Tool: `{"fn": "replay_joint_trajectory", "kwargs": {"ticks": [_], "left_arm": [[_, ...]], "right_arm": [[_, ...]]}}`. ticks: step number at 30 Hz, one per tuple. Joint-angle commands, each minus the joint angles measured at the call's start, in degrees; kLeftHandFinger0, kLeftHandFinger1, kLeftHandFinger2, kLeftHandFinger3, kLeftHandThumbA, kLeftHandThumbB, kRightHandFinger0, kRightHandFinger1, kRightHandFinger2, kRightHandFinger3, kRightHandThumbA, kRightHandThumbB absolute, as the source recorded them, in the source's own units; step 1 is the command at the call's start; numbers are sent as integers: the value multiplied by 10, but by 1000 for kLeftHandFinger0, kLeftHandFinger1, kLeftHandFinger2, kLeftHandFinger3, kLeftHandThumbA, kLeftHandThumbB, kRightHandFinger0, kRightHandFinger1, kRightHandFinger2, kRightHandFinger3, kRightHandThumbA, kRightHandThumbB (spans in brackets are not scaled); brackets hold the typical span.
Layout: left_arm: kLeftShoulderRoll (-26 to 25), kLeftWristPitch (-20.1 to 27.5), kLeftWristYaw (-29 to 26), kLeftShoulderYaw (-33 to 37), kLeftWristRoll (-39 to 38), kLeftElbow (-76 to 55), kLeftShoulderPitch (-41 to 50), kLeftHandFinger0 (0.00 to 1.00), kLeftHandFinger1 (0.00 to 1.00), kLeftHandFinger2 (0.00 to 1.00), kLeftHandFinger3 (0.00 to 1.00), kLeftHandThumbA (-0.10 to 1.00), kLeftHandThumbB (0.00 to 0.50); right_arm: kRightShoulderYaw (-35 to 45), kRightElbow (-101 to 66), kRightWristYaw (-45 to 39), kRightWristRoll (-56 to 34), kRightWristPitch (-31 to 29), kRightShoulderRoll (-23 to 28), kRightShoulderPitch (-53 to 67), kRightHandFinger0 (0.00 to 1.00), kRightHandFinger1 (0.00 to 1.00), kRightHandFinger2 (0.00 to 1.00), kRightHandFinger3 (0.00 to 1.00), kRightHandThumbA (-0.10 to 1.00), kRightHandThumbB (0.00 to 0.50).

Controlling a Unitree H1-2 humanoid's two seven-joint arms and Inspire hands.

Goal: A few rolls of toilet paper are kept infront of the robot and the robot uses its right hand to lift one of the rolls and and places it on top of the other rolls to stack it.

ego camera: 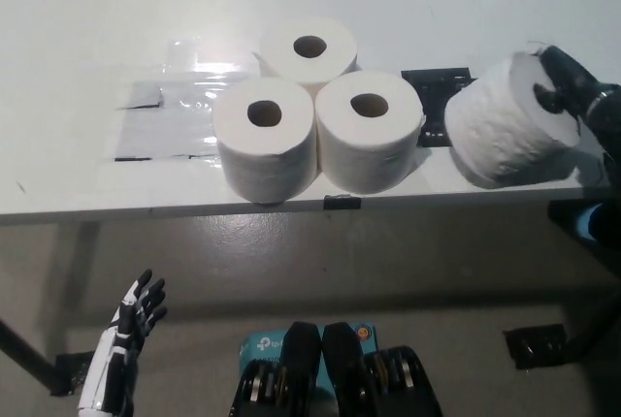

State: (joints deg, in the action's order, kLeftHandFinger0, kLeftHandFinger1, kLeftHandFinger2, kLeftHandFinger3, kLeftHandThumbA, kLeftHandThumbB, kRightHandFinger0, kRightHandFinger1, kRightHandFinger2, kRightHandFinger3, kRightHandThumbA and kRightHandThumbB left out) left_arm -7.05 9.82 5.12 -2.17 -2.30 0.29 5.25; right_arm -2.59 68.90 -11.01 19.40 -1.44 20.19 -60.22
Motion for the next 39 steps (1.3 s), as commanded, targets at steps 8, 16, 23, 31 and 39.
{"fn": "replay_joint_trajectory", "kwargs": {"ticks": [8, 16, 23, 31, 39], "left_arm": [[1, 43, -1, -11, -9, 0, 9, 1000, 1000, 1000, 1000, 1000, 93], [7, 44, -4, -15, -10, -3, 15, 1000, 1000, 1000, 1000, 1000, 72], [4, 43, -4, -18, -7, 1, 7, 1000, 1000, 1000, 1000, 1000, 73], [2, 42, 0, -16, -11, -3, 9, 1000, 1000, 1000, 1000, 1000, 68], [2, 39, -3, -17, -7, -2, 7, 1000, 1000, 1000, 1000, 1000, 98]], "right_arm": [[263, 60, -53, -262, 50, -14, 6, 0, 0, 0, 0, 1000, 78], [358, 85, -87, -316, 71, -39, 2, 0, 0, 0, 0, 1000, 93], [382, 58, -126, -339, 86, -40, -34, 0, 0, 0, 0, 963, 85], [339, -36, -154, -352, 128, -44, -66, 0, 0, 0, 0, 918, 53], [304, -129, -153, -378, 204, -50, -84, 0, 0, 0, 0, 962, 61]]}}
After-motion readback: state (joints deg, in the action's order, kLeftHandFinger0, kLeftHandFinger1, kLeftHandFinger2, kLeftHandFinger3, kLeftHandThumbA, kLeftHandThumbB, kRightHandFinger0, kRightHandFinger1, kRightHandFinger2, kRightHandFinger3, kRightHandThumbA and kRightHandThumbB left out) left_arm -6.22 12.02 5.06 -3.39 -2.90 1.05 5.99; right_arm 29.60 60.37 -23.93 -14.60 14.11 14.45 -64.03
